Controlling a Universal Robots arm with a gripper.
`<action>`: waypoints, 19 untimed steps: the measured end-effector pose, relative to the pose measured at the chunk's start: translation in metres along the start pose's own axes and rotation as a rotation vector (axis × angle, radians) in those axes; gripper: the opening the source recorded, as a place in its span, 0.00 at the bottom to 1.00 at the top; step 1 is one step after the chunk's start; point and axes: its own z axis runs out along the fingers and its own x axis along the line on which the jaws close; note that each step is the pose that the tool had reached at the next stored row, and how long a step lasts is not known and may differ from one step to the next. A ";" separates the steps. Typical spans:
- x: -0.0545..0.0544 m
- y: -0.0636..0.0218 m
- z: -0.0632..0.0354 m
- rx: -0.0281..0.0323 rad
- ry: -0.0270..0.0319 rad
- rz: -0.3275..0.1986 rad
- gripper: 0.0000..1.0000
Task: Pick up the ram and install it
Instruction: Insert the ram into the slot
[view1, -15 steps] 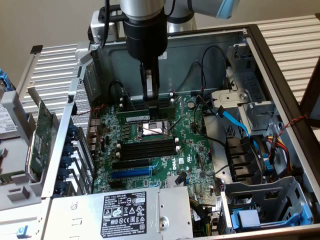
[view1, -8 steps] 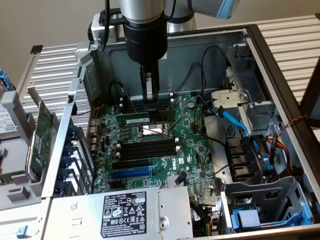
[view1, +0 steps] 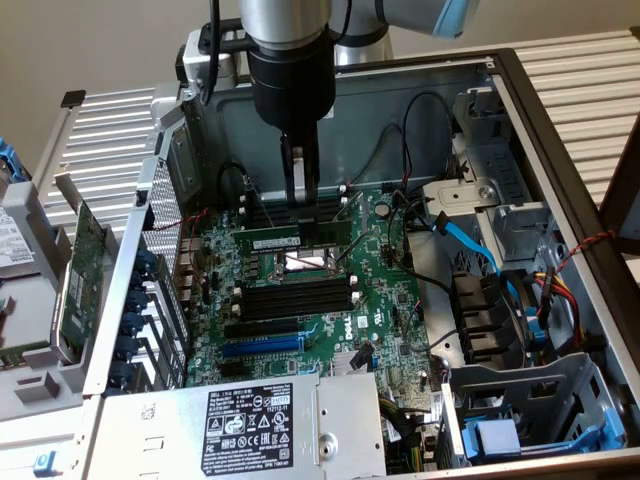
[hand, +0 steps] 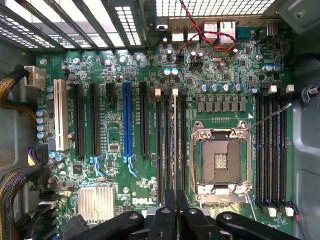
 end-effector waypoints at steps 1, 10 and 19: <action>0.000 0.0000 0.0002 0.0001 0.0000 0.000 0.13; 0.000 0.0005 0.0145 0.0001 0.0000 0.000 0.13; 0.001 0.0010 0.0202 -0.0041 -0.0023 -0.016 0.13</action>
